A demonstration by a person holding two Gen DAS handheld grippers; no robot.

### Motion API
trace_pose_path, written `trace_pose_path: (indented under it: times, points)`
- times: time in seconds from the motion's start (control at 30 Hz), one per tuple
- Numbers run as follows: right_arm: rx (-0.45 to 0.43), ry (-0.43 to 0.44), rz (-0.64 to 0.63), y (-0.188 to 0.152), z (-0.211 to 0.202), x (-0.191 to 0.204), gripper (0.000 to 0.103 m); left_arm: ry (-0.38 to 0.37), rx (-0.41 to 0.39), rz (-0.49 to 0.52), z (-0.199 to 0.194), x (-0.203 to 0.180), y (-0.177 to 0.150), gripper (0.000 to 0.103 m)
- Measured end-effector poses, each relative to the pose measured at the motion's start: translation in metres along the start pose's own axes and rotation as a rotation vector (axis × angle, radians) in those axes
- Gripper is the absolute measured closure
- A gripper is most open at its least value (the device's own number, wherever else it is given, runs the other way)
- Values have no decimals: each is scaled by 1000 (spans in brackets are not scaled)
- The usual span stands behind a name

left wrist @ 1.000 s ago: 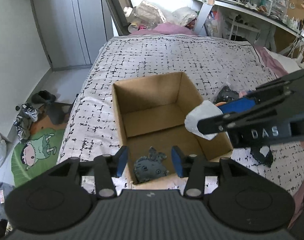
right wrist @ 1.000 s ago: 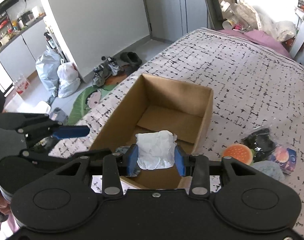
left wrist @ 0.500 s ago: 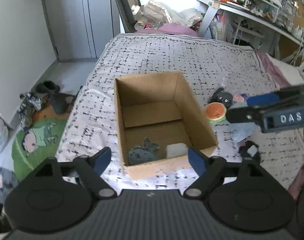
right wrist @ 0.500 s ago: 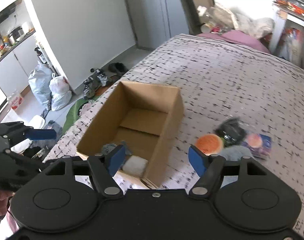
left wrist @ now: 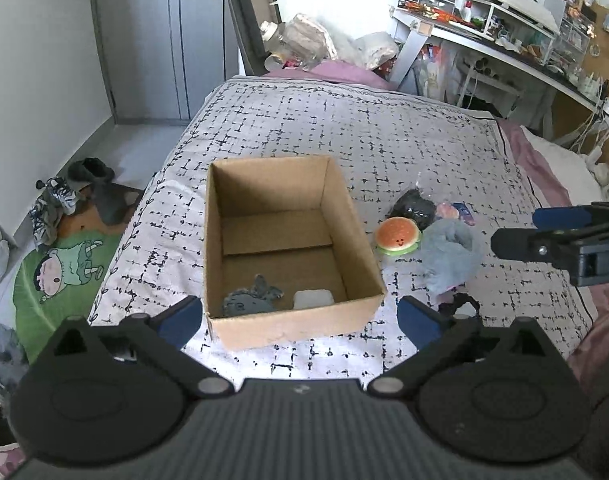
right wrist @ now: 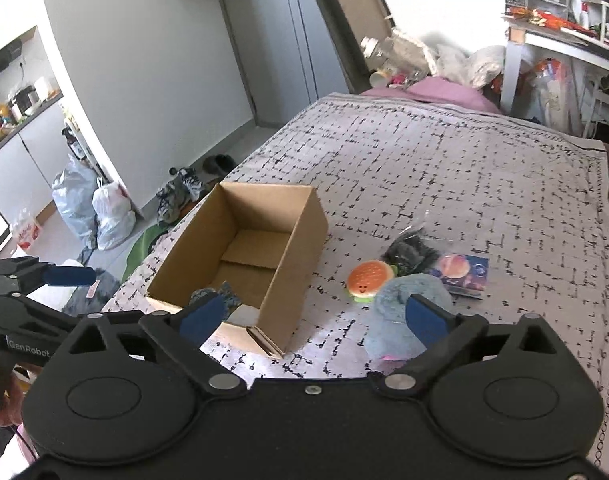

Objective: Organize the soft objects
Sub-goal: 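Withdraw both open grippers from the box toward the grey plush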

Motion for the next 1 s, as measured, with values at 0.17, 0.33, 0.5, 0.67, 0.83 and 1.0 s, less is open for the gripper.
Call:
trace_pose_path:
  times: [0.17, 0.33, 0.5, 0.67, 0.83, 1.0]
  points:
    - [-20, -3, 17, -9, -12, -10, 0, 3, -20, 3, -9, -8, 1, 0]
    - [-29, -11, 22, -18, -21, -20, 0, 22, -29, 44, -14, -25, 0, 0]
    - [-33, -22, 35, -26, -30, -33, 0, 25, -22, 71, -15, -42, -1, 0]
    - [-31, -25, 52, -34, -36, -47, 0, 22, -5, 52, -13, -50, -3, 0]
    - [-23, -35, 51, -41, -36, -57, 0, -4, 27, 30, -9, -56, -4, 0]
    - [-20, -42, 45, -47, -34, -66, 0, 7, 30, 38, -3, -62, -3, 0]
Point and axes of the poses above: each gripper's, at about its wrist camera, not at the fingertips, and z roughly the way its jaws point, x to its left, y to its top, the point moved 3 cm from there along z, roughly the way its jaws point, and after that the axes turned 7 degrees about x, right-handed, at the moved point
